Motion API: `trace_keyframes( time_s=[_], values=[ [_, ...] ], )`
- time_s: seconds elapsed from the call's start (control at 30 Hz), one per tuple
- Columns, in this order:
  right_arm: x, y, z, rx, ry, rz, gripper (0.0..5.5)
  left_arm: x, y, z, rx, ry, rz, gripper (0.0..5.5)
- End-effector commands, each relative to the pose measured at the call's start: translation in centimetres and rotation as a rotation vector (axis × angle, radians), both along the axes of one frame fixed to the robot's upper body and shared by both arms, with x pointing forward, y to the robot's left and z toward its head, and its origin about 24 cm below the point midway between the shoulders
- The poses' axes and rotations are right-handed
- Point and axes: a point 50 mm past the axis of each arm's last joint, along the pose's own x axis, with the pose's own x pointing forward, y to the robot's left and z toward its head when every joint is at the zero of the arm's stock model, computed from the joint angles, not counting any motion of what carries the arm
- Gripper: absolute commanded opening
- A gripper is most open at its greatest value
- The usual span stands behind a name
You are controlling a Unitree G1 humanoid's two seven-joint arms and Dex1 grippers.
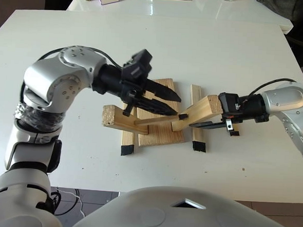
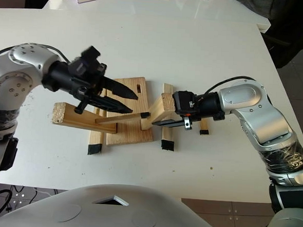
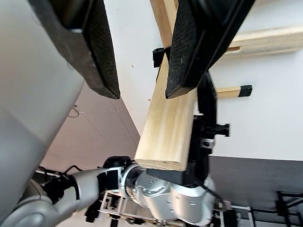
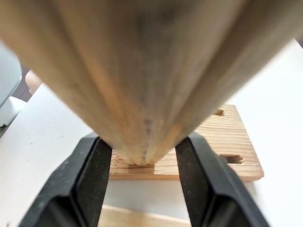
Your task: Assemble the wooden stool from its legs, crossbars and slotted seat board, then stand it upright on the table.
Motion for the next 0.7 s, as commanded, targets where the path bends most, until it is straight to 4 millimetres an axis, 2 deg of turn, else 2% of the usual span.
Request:
trace_keyframes(
  time_s=[0.03, 0.13, 0.33, 0.43, 0.5, 0.53, 0.6, 0.7],
  values=[
    [-0.5, -0.6, -3.9, -0.163, 0.115, -0.049, 2.00, 0.7, -1.5, -0.4, 0.030, -0.058, -0.059, 1.80],
    [-0.4, -0.5, -4.0, -0.168, 0.115, -0.041, 2.00, 1.2, -1.9, -1.4, 0.060, -0.028, -0.087, 1.80],
    [-0.1, -0.5, -4.0, -0.183, 0.118, -0.029, 2.00, 1.7, 0.2, -7.6, 0.301, 0.092, -0.147, 1.80],
    [0.0, -0.5, -4.1, -0.188, 0.116, -0.027, 2.00, 2.2, 0.0, -9.1, 0.334, 0.097, -0.139, 1.80],
    [0.1, -0.4, -4.0, -0.188, 0.113, -0.026, 2.00, 2.9, -0.7, -8.2, 0.265, 0.117, -0.108, 1.80],
    [0.2, -0.4, -4.0, -0.187, 0.111, -0.026, 2.00, 3.3, -1.1, -7.0, 0.197, 0.136, -0.089, 1.80],
    [0.2, -0.4, -4.0, -0.186, 0.109, -0.030, 2.00, 4.3, -1.5, -3.1, 0.019, 0.149, -0.044, 1.80],
    [0.1, -0.6, -4.0, -0.184, 0.110, -0.040, 2.00, 4.9, -0.1, 3.2, -0.207, 0.081, 0.024, 1.80]
  ],
)
